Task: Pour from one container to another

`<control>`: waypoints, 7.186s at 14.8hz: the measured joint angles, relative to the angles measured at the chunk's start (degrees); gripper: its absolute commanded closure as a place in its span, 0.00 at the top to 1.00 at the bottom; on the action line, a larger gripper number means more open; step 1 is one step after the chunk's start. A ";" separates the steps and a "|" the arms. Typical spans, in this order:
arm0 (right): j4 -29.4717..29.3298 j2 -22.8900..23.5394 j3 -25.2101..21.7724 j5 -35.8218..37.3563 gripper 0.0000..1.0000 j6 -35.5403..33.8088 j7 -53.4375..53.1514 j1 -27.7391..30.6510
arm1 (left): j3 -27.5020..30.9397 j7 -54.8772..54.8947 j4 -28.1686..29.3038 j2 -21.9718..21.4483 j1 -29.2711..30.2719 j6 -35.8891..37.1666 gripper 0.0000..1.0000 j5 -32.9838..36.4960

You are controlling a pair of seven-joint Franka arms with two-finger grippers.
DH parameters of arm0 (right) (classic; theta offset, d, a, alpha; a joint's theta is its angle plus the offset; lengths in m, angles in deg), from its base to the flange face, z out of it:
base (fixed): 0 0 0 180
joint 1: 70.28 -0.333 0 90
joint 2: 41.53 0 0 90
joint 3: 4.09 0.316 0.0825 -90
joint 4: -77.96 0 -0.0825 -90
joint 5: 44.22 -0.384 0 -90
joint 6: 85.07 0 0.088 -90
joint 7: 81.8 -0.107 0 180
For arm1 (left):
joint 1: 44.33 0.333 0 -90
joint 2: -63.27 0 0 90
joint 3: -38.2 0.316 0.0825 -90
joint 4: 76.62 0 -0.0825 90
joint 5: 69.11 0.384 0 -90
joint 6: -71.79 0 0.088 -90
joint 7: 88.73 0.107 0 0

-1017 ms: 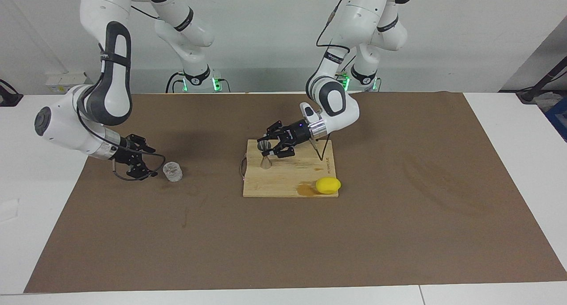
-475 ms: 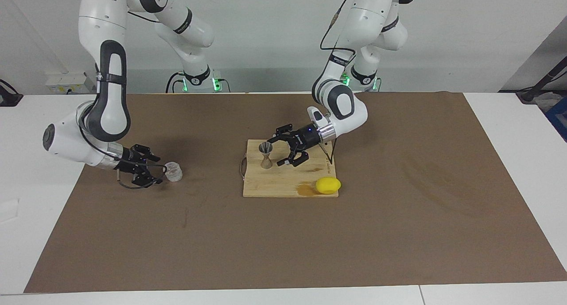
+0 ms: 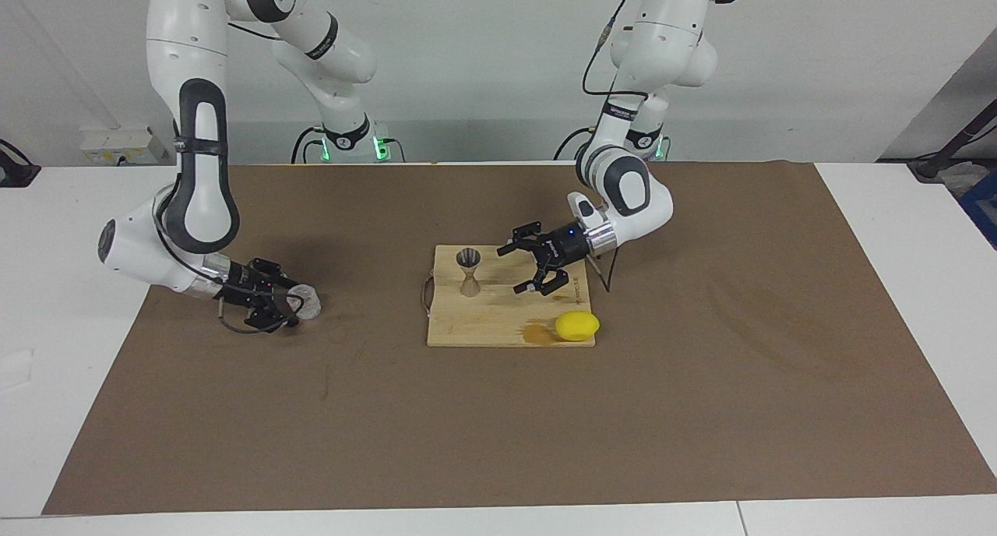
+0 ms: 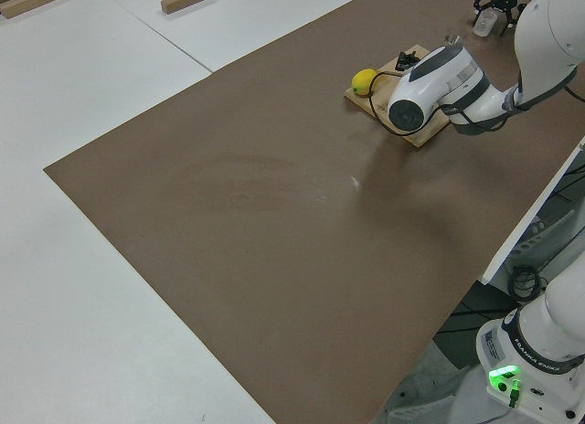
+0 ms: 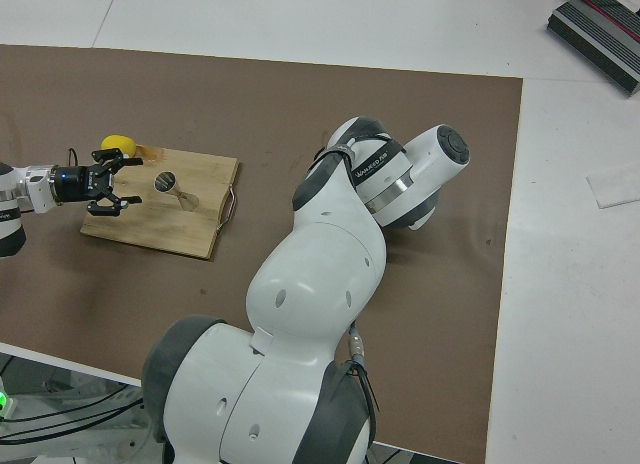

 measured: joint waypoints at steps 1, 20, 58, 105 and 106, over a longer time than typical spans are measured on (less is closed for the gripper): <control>0.08 -0.08 0.01 -0.27 1.00 0.00 0.00 -0.04 | -0.12 0.00 0.25 -0.34 0.00 0.00 1.00 0.00; 0.62 -0.82 0.44 -3.98 0.14 -0.62 -0.88 -0.12 | 1.52 -13.33 -11.48 -18.04 41.54 22.22 1.00 82.08; -6.10 -10.88 1.06 12.31 0.00 3.11 -36.82 -32.74 | -1.03 -135.64 -39.29 -14.76 27.78 43.59 1.00 112.96; -10.16 -8.48 0.53 35.17 0.00 0.49 -44.05 -41.21 | -0.75 -144.14 -39.18 -14.50 27.78 38.97 1.00 113.11; -10.16 -8.47 0.44 34.27 0.00 0.49 -44.06 -41.07 | -0.75 -144.14 -39.18 -14.50 27.78 38.97 1.00 113.11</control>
